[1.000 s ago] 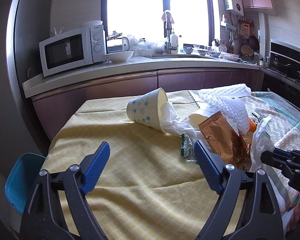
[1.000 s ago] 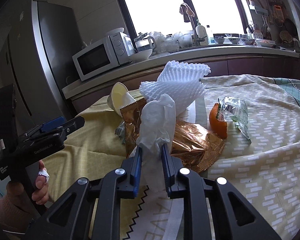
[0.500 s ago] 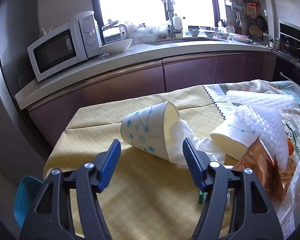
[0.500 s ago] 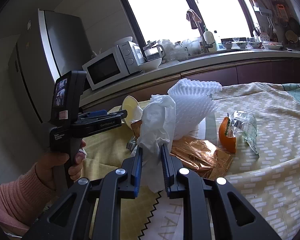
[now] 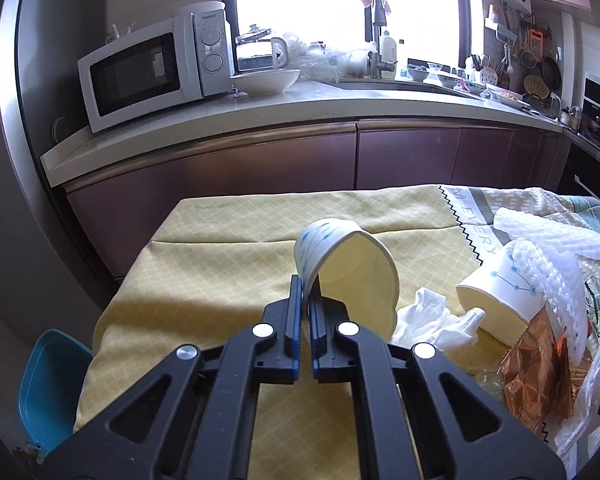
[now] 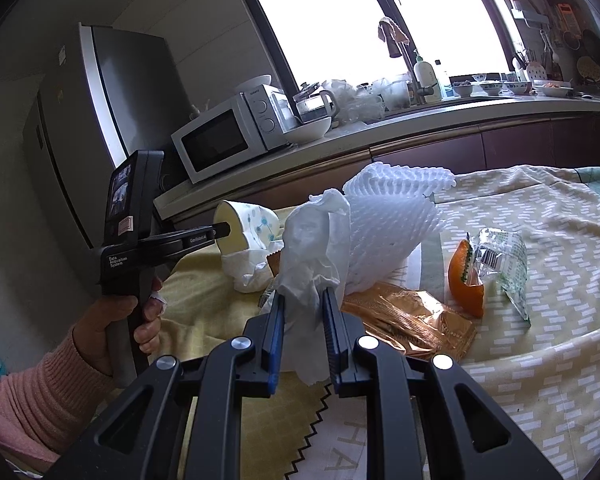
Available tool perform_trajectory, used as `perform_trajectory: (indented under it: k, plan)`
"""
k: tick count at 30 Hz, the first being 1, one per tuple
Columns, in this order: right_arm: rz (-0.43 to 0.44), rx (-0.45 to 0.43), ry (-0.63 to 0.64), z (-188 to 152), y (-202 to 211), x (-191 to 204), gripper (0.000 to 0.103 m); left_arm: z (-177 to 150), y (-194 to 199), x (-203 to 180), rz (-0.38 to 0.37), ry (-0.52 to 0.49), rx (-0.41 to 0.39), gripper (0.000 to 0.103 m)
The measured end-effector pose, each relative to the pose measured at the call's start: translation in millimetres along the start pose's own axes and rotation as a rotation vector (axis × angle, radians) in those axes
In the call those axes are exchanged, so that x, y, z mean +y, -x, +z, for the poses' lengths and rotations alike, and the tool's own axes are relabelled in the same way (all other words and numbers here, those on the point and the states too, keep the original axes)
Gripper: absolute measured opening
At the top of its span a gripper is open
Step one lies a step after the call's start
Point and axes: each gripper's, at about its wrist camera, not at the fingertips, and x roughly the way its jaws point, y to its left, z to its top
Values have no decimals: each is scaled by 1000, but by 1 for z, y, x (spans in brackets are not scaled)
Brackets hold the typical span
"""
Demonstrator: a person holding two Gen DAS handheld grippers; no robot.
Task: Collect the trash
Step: 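Grasp the white tissue with the right tool while the left tool grasps the dotted paper cup, then carry the cup and tissue to the teal bin and open both tools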
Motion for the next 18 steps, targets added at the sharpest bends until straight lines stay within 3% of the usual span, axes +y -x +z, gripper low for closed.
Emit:
perform_trajectory:
  k: [7,18]
  plan:
    - [27,1,34,4,-4,16,18,-9,48,37,16,51,-67,4]
    - [121,27,103,15,-25,62,18,-52,118,108,84,112,-93,4]
